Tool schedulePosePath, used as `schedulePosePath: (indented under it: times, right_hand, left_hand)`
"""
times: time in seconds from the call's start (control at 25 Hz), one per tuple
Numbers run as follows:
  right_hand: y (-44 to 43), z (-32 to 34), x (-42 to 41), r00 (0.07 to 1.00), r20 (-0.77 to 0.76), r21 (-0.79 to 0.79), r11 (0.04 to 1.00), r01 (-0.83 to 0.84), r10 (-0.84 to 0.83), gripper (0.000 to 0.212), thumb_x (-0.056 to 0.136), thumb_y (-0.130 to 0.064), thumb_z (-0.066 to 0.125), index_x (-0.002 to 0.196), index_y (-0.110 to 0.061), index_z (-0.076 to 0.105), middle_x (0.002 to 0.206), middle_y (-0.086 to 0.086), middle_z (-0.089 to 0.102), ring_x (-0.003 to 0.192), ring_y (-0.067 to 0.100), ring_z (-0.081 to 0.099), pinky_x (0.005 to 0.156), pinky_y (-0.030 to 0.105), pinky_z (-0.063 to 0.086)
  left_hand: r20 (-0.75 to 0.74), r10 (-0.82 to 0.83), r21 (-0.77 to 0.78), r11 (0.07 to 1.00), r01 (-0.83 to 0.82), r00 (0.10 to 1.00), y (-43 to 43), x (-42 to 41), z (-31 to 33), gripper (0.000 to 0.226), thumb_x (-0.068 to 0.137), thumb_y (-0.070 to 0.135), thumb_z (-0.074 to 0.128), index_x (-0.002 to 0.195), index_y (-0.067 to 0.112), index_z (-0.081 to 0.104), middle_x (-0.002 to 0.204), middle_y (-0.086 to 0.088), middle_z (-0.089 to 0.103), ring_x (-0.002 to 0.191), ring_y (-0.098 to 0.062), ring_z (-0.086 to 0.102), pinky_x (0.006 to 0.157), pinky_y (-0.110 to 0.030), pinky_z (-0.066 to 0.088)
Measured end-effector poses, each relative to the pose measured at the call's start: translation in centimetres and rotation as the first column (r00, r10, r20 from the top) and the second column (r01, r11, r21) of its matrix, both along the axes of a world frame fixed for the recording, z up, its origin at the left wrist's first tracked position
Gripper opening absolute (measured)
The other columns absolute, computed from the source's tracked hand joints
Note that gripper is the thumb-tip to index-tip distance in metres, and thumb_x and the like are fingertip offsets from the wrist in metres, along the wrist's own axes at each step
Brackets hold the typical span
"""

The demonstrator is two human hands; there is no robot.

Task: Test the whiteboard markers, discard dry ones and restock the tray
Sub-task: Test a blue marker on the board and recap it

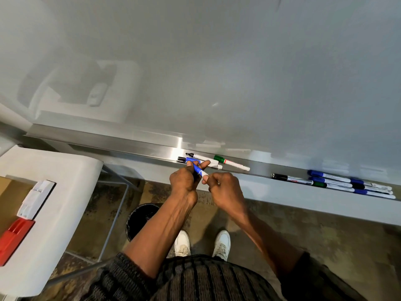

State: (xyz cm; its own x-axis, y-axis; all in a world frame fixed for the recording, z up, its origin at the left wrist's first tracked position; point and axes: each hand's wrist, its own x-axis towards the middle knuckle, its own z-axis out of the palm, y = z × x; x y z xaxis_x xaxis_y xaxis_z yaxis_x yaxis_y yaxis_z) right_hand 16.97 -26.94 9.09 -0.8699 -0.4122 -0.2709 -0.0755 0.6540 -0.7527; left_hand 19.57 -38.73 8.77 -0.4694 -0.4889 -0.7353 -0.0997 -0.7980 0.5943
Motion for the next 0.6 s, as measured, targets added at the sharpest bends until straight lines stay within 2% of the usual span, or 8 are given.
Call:
schedulePosePath:
  times: [0.08,0.12,0.16,0.2,0.28,0.36,0.48,0.6]
  right_hand:
    - [-0.2,0.4,-0.6,0.980,0.190,-0.083,0.993,0.082,-0.065,0.028,0.106,-0.028,0.060,0.096,-0.014,0.082,0.068,-0.002,0.066,0.061,0.017,0.056,0.062,0.032,0.042]
    - [-0.4,0.7,-0.6,0.980,0.194,-0.075,0.995,0.064,-0.049,0.028,0.106,-0.029,0.060,0.097,-0.014,0.082,0.069,0.000,0.066,0.062,0.017,0.056,0.062,0.032,0.042]
    - [-0.4,1.0,-0.1,0.996,0.090,-0.020,1.000,-0.010,0.012,0.028,0.107,-0.029,0.058,0.100,-0.013,0.080,0.073,0.002,0.068,0.063,0.018,0.056,0.061,0.032,0.041]
    - [-0.2,1.1,0.6,0.985,-0.129,0.087,0.991,-0.103,0.114,0.028,0.108,-0.029,0.056,0.102,-0.012,0.076,0.077,0.004,0.069,0.062,0.020,0.057,0.059,0.032,0.040]
    - [1.3,0.9,3.0,0.792,-0.510,0.305,0.931,-0.199,0.336,0.025,0.109,-0.028,0.049,0.105,-0.012,0.068,0.080,0.005,0.069,0.052,0.021,0.056,0.050,0.031,0.038]
    - [3.4,0.5,4.7,0.766,-0.570,0.241,0.952,-0.189,0.297,0.031,0.107,-0.035,0.042,0.106,-0.017,0.068,0.079,0.002,0.069,0.052,0.024,0.058,0.046,0.032,0.042]
    - [5.4,0.2,2.4,0.952,-0.305,-0.104,0.993,-0.049,0.015,0.031,0.107,-0.037,0.050,0.105,-0.018,0.074,0.071,-0.009,0.067,0.058,0.016,0.059,0.055,0.032,0.047]
    - [4.8,2.1,0.9,0.976,0.207,-0.459,0.875,0.155,-0.064,0.027,0.109,-0.017,0.054,0.108,-0.007,0.079,0.058,-0.008,0.048,0.049,0.005,0.037,0.049,0.018,0.032]
  left_hand:
    - [0.008,0.000,0.008,1.000,0.000,1.000,0.4,0.0,0.3,0.023,0.111,-0.003,0.044,0.099,0.000,0.064,0.118,-0.029,0.076,0.082,-0.024,0.082,0.070,-0.030,0.063]
    - [0.028,0.002,0.006,1.000,-0.002,1.000,0.5,0.0,0.2,0.023,0.111,-0.003,0.045,0.099,0.001,0.064,0.112,-0.027,0.078,0.083,-0.025,0.082,0.074,-0.032,0.062]
    - [0.046,0.014,0.005,1.000,-0.015,0.999,0.1,0.0,0.1,0.021,0.110,-0.004,0.046,0.099,0.000,0.064,0.103,-0.024,0.079,0.080,-0.025,0.081,0.076,-0.034,0.062]
    - [0.063,0.051,-0.002,0.999,-0.051,0.997,-1.0,0.1,-0.3,0.020,0.108,-0.005,0.047,0.100,-0.001,0.065,0.093,-0.022,0.080,0.073,-0.024,0.081,0.073,-0.036,0.063]
    - [0.096,0.190,-0.015,0.982,-0.189,0.977,-5.5,0.4,-1.4,0.019,0.107,-0.007,0.047,0.106,0.000,0.064,0.092,-0.022,0.081,0.069,-0.024,0.080,0.064,-0.038,0.066]
    - [0.106,0.191,-0.040,0.981,-0.188,0.976,-10.5,1.0,-2.1,0.020,0.113,0.005,0.042,0.108,0.007,0.061,0.113,-0.025,0.079,0.086,-0.027,0.081,0.076,-0.040,0.067]
    - [0.061,0.055,0.006,0.998,-0.055,0.997,-11.7,1.4,-1.8,0.025,0.118,0.017,0.034,0.115,0.010,0.059,0.112,-0.022,0.081,0.105,-0.031,0.080,0.101,-0.042,0.059]
    - [-0.051,0.002,0.117,0.993,0.004,0.999,-8.5,0.6,-1.3,0.027,0.119,0.018,0.031,0.114,0.011,0.056,0.103,-0.021,0.082,0.109,-0.032,0.077,0.099,-0.042,0.059]
